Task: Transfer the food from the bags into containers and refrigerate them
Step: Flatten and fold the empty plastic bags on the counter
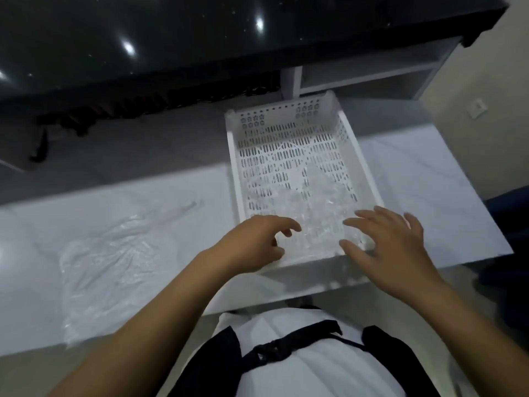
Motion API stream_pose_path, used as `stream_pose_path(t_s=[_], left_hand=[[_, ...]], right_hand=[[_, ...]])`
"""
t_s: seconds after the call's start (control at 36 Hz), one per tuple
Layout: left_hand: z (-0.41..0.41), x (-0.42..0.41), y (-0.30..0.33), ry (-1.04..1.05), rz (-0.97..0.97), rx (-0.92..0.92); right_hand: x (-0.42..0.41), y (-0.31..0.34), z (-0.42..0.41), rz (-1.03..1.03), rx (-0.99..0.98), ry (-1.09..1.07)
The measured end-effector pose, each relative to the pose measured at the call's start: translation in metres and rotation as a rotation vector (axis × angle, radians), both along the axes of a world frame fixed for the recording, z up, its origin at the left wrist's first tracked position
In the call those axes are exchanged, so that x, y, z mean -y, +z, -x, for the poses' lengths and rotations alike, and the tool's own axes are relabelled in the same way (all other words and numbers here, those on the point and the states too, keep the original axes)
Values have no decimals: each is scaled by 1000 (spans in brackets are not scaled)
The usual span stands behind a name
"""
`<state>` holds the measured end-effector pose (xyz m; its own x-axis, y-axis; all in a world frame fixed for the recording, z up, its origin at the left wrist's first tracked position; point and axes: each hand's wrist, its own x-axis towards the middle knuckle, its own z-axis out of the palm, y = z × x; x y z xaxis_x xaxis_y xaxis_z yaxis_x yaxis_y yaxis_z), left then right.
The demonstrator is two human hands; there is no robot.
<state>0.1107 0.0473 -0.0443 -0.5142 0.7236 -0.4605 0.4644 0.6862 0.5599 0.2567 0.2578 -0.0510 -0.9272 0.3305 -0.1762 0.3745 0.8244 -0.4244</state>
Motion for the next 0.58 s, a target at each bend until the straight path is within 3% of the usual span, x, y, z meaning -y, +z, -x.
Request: stream_pose_path(t_s=[0.11, 0.19, 0.28, 0.36, 0.44, 0.58], left_hand=[[-5, 7, 2, 167, -84, 15], [-4, 6, 6, 266, -168, -106], [13, -12, 9, 255, -177, -375], [44, -42, 3, 120, 26, -485], [66, -65, -11, -24, 287, -425], [64, -68, -21, -6, 273, -303]], right_hand=[[-24, 10, 33, 65, -104, 136], [-34, 17, 76, 17, -117, 267], [-39, 16, 123, -171, 42, 411], [-42, 11, 160, -329, 264, 503], [-44, 3, 179, -368, 371, 550], [-53, -4, 184, -314, 319, 555]])
